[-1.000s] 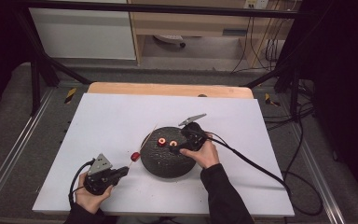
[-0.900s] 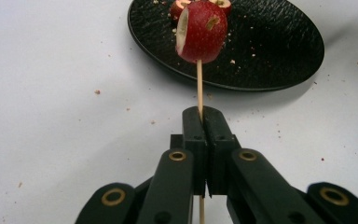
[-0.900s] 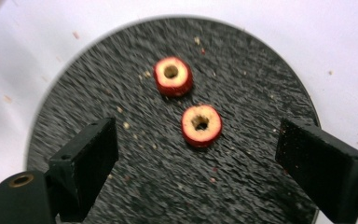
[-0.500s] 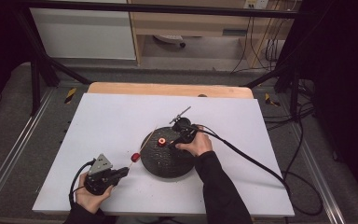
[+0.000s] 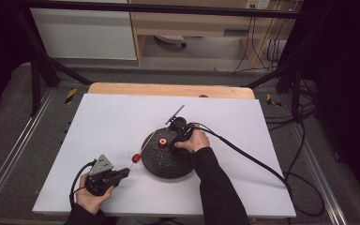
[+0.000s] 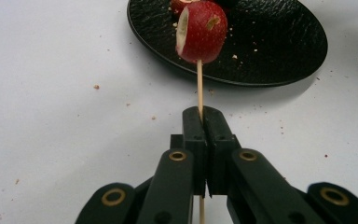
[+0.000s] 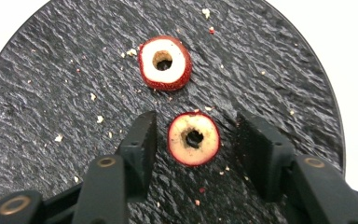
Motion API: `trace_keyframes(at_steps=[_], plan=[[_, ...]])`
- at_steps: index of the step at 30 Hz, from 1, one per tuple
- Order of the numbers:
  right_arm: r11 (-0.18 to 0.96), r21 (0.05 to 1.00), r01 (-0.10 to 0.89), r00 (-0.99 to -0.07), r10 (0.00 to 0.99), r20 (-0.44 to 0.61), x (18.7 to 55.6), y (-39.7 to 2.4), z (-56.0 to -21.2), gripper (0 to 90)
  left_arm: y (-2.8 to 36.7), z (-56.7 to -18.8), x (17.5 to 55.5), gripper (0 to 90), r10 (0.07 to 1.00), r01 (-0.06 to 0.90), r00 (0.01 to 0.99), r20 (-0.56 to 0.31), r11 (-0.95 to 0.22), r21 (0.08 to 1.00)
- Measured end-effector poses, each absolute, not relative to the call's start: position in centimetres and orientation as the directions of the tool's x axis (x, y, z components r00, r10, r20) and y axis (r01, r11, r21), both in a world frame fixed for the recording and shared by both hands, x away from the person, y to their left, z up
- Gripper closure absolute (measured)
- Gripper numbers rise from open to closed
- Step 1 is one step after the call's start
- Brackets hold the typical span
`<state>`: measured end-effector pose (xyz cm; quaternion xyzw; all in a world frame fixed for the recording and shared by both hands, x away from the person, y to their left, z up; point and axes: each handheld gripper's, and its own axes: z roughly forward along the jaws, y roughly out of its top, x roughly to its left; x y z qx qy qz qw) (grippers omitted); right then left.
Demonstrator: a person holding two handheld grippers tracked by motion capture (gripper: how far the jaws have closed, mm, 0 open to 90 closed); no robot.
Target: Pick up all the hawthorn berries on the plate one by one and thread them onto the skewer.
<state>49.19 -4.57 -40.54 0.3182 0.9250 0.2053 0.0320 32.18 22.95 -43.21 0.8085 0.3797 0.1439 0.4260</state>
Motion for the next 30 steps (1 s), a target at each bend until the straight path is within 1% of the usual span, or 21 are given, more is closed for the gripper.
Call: trace_keyframes(at_steps=[13,22,30], plan=[[0.718,0.363,0.594,-0.790,0.606,0.095,49.5,-4.5,-40.9,61.0,22.9,-43.2,32.2,88.4,0.735,0.491,0.672,-0.089,-0.352,0.797],[0.713,0.353,0.606,-0.781,0.617,0.096,49.6,-4.6,-40.8,62.1,22.9,-43.2,32.1,88.4,0.735,0.489,0.673,-0.087,-0.353,0.798],[0.693,0.379,0.613,-0.773,0.626,0.104,49.1,-4.7,-39.8,62.2,22.9,-43.2,32.1,88.4,0.735,0.487,0.673,-0.085,-0.354,0.798]])
